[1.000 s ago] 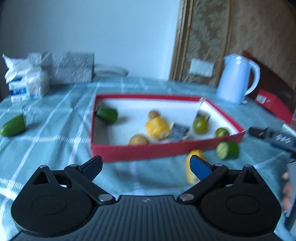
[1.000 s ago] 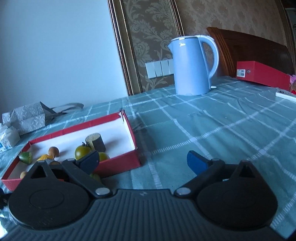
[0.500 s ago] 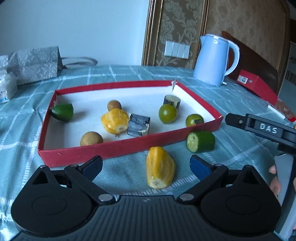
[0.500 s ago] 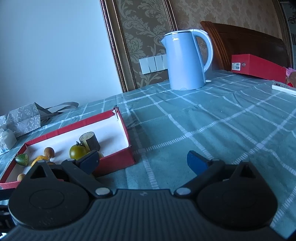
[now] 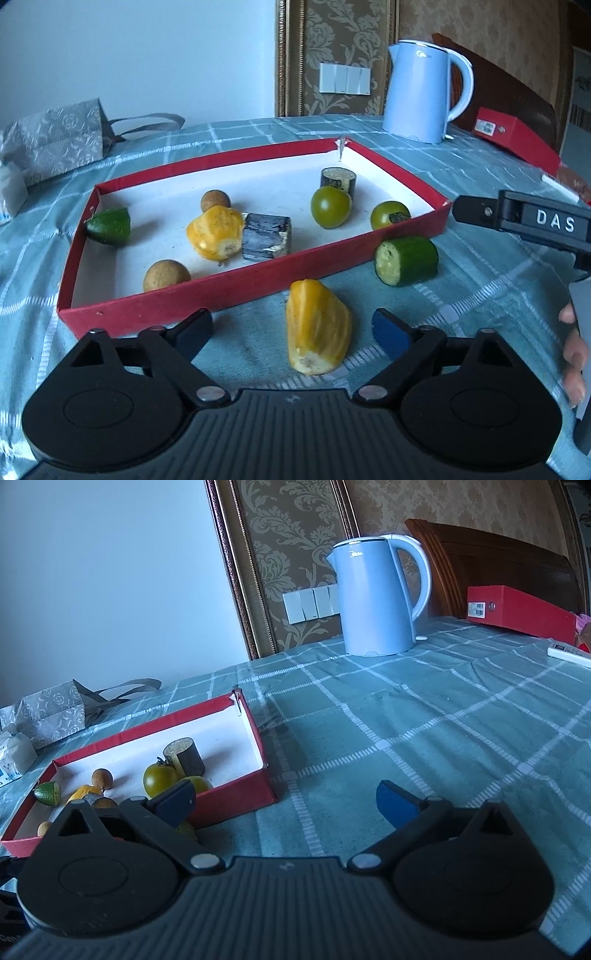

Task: Organize fruits
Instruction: 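Lower the left tool onto the yellow fruit piece beside the tray and close it, then grasp the green cucumber piece with the right tool while the left tool holds the yellow piece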

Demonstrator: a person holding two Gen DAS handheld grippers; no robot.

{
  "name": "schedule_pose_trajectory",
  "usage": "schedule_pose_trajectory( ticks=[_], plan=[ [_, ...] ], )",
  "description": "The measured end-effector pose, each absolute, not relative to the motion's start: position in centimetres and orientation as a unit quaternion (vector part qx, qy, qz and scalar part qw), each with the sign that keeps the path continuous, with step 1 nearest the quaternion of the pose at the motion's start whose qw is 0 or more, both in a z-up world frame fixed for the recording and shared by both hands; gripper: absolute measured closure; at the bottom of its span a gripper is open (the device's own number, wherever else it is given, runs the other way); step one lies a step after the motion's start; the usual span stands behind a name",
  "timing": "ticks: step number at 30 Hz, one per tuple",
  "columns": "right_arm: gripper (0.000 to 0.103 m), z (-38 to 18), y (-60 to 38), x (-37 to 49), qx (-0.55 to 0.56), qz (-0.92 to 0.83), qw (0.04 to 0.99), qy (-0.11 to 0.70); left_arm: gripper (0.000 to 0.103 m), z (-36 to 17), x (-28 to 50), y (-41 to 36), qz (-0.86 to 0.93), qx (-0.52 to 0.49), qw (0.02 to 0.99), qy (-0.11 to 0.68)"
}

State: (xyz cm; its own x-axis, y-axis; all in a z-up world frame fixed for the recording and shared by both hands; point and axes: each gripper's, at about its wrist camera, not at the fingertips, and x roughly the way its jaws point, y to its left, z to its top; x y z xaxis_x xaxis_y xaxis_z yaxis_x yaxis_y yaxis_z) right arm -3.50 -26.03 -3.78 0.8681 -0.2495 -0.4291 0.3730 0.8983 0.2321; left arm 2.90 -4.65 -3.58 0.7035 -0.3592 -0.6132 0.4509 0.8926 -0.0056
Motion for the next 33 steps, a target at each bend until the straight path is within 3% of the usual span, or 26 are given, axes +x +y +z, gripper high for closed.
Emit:
schedule_pose_trajectory(
  ticks=[4, 8, 13, 16, 33],
  plan=[
    [0.000, -3.8, -26.0, -3.4, 0.155, -0.162, 0.954, 0.200, 0.019, -3.6, 2.8, -5.0, -0.221, 0.081, 0.921, 0.311],
    [0.000, -3.8, -26.0, -3.4, 0.155, -0.162, 0.954, 0.200, 0.035, -3.4, 2.6, -5.0, -0.225, 0.083, 0.921, 0.306],
    [0.000, -3.8, -26.0, -3.3, 0.155, -0.163, 0.954, 0.200, 0.046, -3.3, 2.3, -5.2, -0.234, 0.090, 0.920, 0.301],
    [0.000, -3.9, -26.0, -3.3, 0.155, -0.163, 0.953, 0.201, 0.067, -3.2, 2.0, -5.4, -0.244, 0.093, 0.918, 0.298],
    [0.000, -3.9, -26.1, -3.3, 0.156, -0.160, 0.953, 0.206, 0.068, -3.1, 1.3, -1.7, -0.177, 0.049, 0.942, 0.282]
  ],
)
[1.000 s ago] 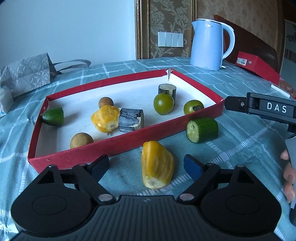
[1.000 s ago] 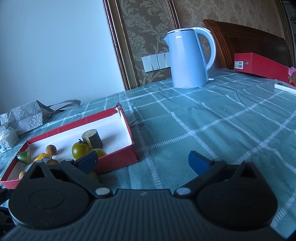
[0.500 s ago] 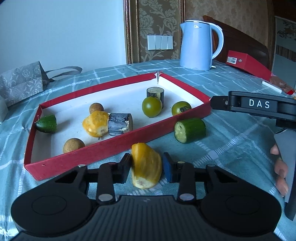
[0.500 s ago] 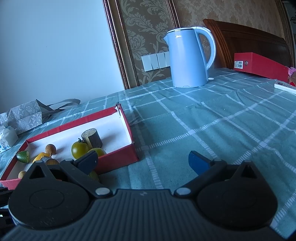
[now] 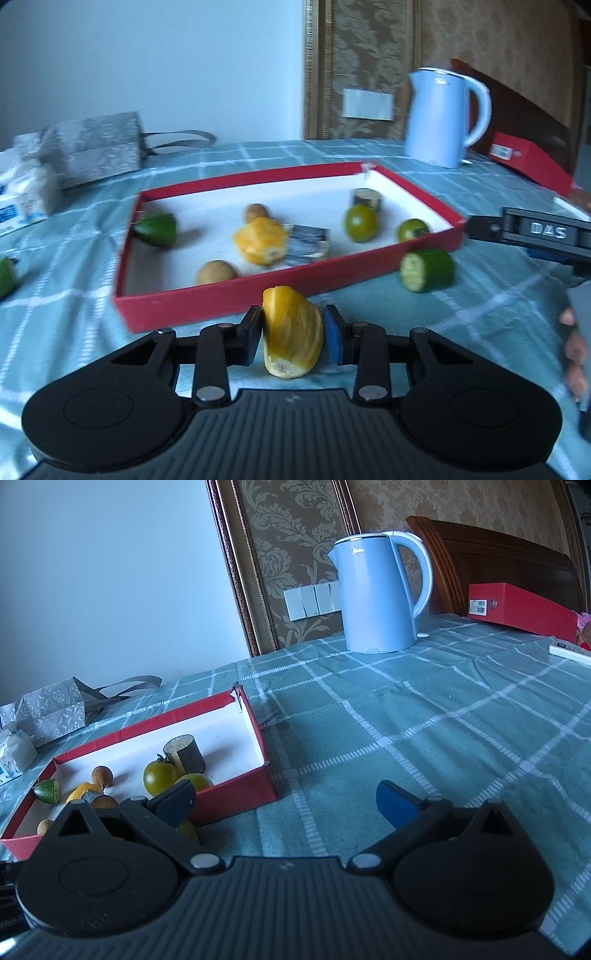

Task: Organize fruits
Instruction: 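Grasp the green cucumber piece with the right tool while the left tool holds the yellow piece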

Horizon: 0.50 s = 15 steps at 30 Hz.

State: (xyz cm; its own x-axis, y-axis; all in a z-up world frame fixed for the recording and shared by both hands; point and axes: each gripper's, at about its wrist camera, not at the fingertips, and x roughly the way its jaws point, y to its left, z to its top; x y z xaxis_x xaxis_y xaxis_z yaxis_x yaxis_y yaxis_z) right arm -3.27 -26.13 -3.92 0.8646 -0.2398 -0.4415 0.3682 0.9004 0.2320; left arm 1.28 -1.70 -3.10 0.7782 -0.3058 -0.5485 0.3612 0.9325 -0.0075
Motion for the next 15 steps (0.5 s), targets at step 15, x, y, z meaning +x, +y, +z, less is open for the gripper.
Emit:
schedule_pose_trajectory(
  ticks=[15],
  plan=[
    [0.000, -3.6, -21.8, -3.8, 0.080, -0.100, 0.964, 0.234, 0.068, -3.4, 1.8, -0.7, -0.148, 0.036, 0.943, 0.297]
  ],
)
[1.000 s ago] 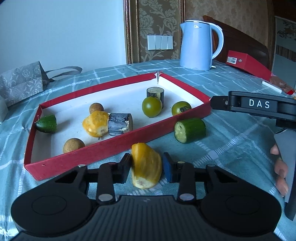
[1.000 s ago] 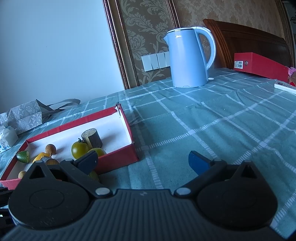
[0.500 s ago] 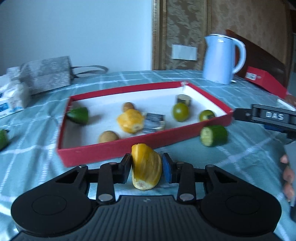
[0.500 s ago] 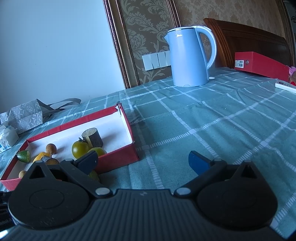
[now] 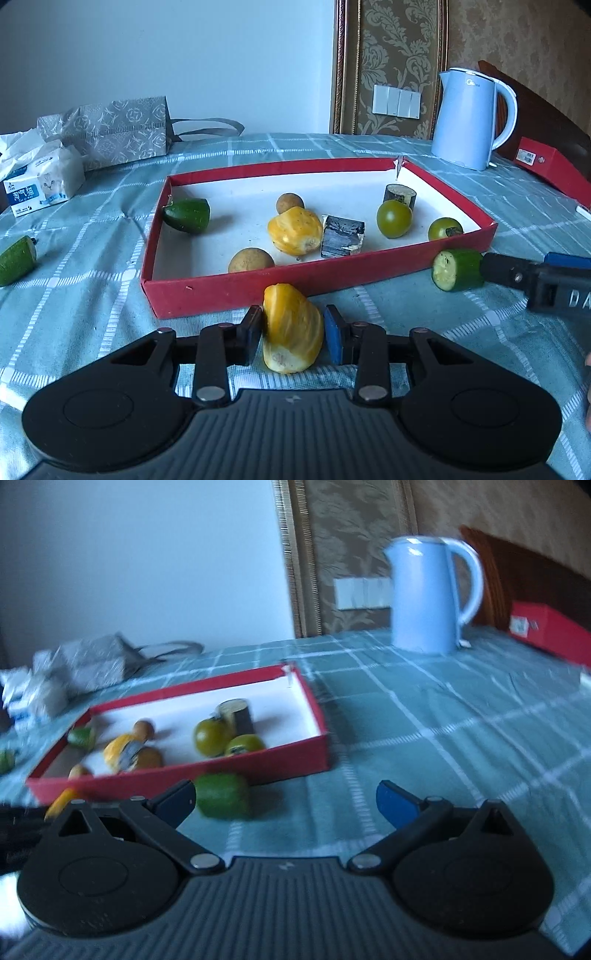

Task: Organize fruits
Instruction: 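Grasp the green cucumber piece with the right tool while the left tool holds the yellow piece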

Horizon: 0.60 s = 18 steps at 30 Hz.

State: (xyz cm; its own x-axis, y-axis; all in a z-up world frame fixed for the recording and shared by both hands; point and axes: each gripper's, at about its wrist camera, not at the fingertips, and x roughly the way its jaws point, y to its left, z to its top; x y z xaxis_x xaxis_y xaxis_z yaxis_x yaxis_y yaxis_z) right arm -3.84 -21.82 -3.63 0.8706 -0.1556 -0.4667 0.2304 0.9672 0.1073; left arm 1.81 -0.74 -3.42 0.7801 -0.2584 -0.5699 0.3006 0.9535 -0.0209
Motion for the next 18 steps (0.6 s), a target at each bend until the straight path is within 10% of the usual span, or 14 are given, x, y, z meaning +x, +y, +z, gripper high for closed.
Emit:
schedule_pose_trajectory(
  ticks=[18],
  plan=[
    [0.021, -3.9, -18.7, -0.4, 0.033, -0.094, 0.958, 0.271, 0.068, -3.5, 1.9, -0.6, -0.149, 0.035, 0.943, 0.297]
  ],
)
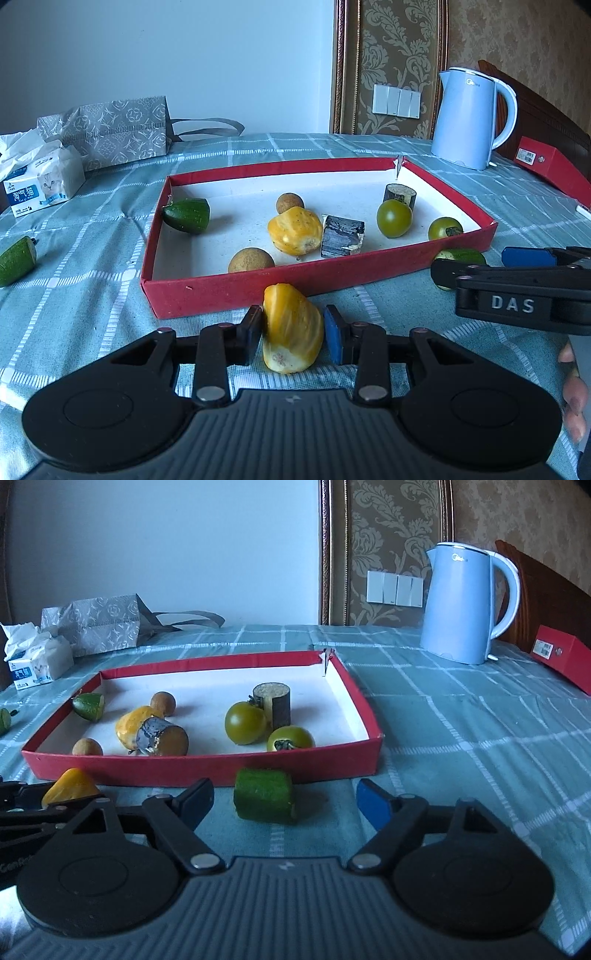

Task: Organize fruits
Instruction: 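Grasp the green cucumber piece with the right tool while the left tool holds the yellow piece, then carry the yellow piece into the tray and open the left tool while the right tool holds the cucumber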

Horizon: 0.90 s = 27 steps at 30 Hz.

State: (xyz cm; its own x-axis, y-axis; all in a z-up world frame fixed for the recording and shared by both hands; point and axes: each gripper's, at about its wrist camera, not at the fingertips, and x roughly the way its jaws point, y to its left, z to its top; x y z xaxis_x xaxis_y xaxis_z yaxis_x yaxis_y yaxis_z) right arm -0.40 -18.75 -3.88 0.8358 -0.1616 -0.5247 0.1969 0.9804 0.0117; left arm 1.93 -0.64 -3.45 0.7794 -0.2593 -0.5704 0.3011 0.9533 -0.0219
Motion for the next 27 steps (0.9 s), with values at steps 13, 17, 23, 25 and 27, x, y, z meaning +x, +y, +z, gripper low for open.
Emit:
schedule_pose_trajectory(
  ticks=[13, 17, 23, 25, 27],
  plan=[
    [0.047, -4.5, -18.2, 1.6, 0.026, -0.094, 0.947, 0.307, 0.068, -3.4, 1.9, -0.7, -0.148, 0.036, 0.943, 0.297],
    [0.063, -4.5, -18.3, 1.5, 0.031, -0.089, 0.948, 0.304, 0.068, -3.4, 1.9, -0.7, -0.148, 0.036, 0.942, 0.298],
    [0.070, -4.5, -18.4, 1.3, 0.038, -0.083, 0.950, 0.300, 0.068, -3.4, 1.9, -0.7, -0.148, 0.036, 0.942, 0.298],
    [0.070, -4.4, -18.6, 1.2, 0.043, -0.083, 0.950, 0.298, 0.068, -3.4, 1.9, -0.7, -0.148, 0.036, 0.942, 0.298],
    [0.070, -4.4, -18.8, 0.9, 0.044, -0.083, 0.950, 0.296, 0.068, -3.4, 2.0, -0.7, -0.148, 0.036, 0.942, 0.298]
  ],
)
